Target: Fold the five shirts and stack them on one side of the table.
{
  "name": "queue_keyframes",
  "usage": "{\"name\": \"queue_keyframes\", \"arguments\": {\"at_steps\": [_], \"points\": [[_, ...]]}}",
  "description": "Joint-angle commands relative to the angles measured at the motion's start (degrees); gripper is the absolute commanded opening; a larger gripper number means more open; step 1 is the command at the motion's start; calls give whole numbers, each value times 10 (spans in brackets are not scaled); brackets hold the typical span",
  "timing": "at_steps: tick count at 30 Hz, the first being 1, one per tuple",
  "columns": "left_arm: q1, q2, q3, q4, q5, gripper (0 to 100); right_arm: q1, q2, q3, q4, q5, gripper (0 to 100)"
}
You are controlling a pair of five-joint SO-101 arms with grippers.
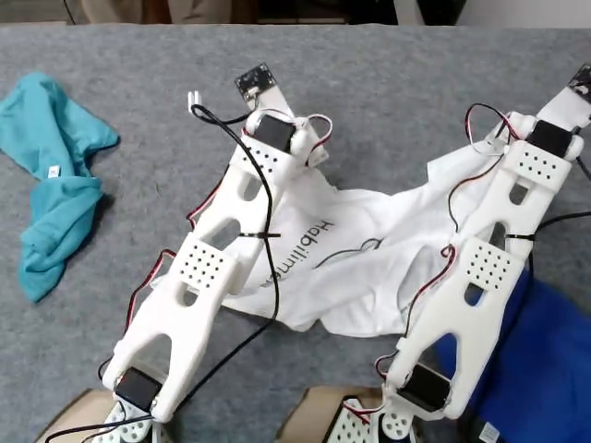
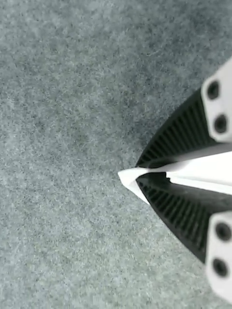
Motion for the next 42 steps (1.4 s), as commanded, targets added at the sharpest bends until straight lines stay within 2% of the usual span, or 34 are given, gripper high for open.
{"name": "queue_keyframes", "arguments": {"at_steps": [1,8,18,24,29,32,34,36,42], "points": [[-13,-19,-32,25,0,205,-7,-8,-25,-13,5,9],[-17,-97,-32,66,-13,202,-8,-8,-25,-13,5,9],[17,-49,6,-35,-11,174,-14,-8,-25,-13,18,9],[12,-36,40,-49,-11,143,-14,-8,-25,-13,18,9],[4,-38,34,7,-11,143,-14,-8,-25,-13,18,9],[5,-52,-41,94,-11,147,-14,-8,-25,-18,18,9],[7,-68,-39,117,-11,147,-14,-8,-25,-18,18,9],[3,-79,2,105,-11,147,-14,-8,-25,-18,18,9],[-24,-72,135,6,-12,147,-15,-8,-25,-18,18,9]]}}
